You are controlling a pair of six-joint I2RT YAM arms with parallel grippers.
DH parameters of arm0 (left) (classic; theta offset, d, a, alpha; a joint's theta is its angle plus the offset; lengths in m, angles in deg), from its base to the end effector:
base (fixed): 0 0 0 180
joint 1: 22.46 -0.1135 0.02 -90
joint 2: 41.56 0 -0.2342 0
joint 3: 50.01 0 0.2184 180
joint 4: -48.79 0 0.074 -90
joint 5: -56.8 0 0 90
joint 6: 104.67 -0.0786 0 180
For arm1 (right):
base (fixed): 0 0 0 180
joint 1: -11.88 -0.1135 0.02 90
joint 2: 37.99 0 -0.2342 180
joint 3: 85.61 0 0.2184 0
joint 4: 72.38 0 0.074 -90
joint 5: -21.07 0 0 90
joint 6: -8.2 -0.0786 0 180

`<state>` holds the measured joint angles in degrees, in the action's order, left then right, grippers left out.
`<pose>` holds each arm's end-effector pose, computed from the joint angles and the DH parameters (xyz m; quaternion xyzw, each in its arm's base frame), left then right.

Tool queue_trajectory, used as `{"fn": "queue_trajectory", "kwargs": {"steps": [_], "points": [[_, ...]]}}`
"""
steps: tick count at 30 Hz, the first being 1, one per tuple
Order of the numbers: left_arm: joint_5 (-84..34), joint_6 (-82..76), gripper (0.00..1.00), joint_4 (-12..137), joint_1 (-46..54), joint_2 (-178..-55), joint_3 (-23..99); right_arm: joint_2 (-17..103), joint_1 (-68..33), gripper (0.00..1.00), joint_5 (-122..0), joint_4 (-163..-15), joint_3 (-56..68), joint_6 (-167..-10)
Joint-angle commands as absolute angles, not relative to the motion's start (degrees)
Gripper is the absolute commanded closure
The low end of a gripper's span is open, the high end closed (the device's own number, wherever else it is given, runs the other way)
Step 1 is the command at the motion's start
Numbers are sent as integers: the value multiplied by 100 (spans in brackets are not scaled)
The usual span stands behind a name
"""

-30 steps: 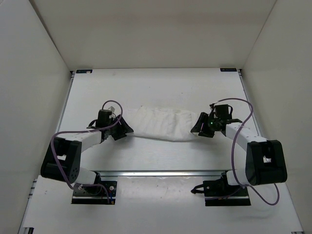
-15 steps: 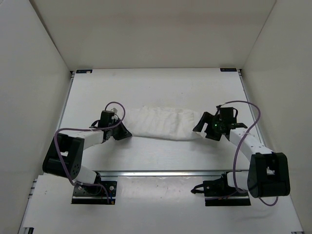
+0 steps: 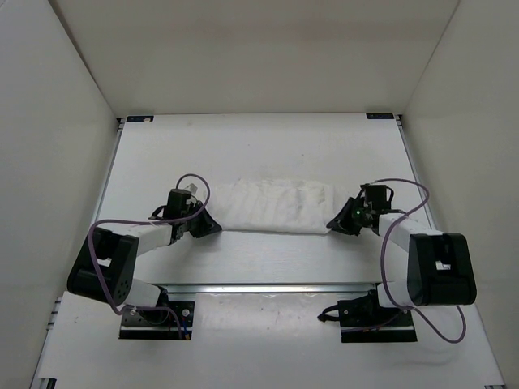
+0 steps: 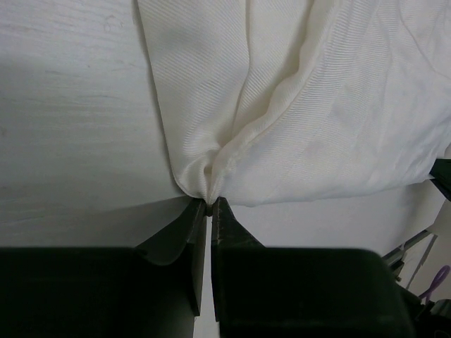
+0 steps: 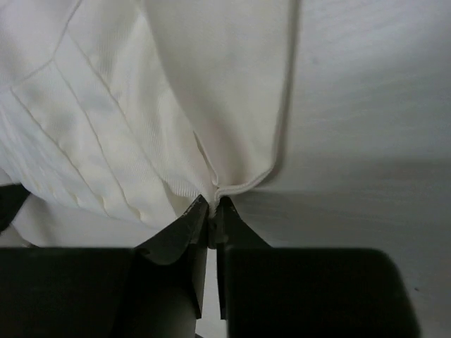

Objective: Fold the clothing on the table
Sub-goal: Fold the skirt

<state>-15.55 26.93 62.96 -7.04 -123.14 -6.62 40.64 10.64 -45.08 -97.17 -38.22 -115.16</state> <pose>0.2330 -0.0890 0.0922 -0.1636 0.9222 -0.2798 0.2108 0.2413 0.0370 0.1088 0.2009 0.9159 0.2737 0.2141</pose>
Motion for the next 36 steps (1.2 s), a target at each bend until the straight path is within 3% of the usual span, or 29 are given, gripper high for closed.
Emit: {"fn": "queue_trajectory", "kwargs": {"steps": [1, 6, 9, 12, 25, 36], "points": [[-1624, 2619, 100, 6606, -655, -12207, -910, 4016, 1379, 100, -4687, -9517, -3864, -11827], [-1737, 2820, 100, 6336, -261, -12137, -918, 3593, 1487, 99, -5074, -10369, -2995, -11187], [-1860, 3014, 100, 6027, 21, -12215, -883, 3951, 882, 100, -5381, -11389, -1625, -10090], [-1992, 3216, 100, 5728, 101, -12251, -1006, 4225, 336, 100, -5067, -11812, -700, -9964], [-2134, 3410, 100, 5288, -154, -12031, -1279, 6122, -2598, 100, -4450, -10819, 934, -10685], [-2142, 3551, 100, 5086, -145, -11812, -1560, 7231, -3268, 100, -4107, -10660, 1805, -10878]]}}
